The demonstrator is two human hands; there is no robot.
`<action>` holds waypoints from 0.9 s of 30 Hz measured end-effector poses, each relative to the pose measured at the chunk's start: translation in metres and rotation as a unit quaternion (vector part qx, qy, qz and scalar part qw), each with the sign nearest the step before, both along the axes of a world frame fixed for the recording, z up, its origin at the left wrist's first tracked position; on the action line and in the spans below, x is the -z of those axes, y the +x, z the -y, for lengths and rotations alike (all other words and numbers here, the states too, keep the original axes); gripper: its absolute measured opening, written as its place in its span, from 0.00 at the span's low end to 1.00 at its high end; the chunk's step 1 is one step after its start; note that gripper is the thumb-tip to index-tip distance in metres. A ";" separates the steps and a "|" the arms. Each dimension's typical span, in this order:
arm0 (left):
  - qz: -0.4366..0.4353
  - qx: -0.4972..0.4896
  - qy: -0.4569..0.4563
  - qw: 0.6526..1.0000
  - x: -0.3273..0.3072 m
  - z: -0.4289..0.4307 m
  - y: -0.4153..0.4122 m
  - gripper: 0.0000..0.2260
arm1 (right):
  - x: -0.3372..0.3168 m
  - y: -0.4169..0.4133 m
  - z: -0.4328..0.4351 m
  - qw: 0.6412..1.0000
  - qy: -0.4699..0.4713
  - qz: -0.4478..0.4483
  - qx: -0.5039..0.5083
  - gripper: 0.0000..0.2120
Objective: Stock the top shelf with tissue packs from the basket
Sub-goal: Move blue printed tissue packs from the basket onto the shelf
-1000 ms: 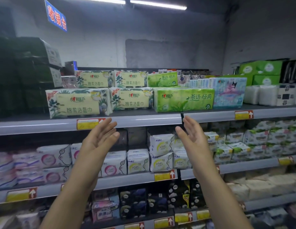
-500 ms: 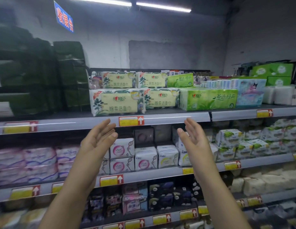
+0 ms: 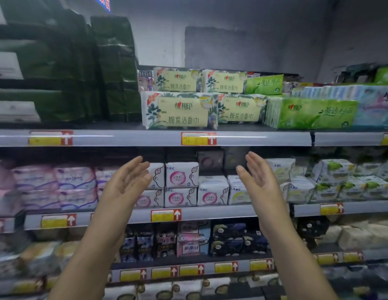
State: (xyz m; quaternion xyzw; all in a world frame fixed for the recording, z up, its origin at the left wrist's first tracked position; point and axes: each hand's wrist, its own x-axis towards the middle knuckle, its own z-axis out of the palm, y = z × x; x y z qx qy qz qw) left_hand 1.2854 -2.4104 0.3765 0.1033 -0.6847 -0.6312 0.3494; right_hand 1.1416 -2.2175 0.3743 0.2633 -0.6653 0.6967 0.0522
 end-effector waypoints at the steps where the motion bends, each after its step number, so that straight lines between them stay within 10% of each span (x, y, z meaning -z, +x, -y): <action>1: 0.008 -0.004 0.006 1.000 0.007 0.002 -0.001 0.21 | 0.007 -0.002 0.002 1.000 0.006 0.005 -0.003 0.23; 27: 0.168 -0.057 0.117 0.977 0.171 0.031 0.029 0.26 | 0.180 0.015 0.036 0.971 0.108 0.209 -0.042 0.25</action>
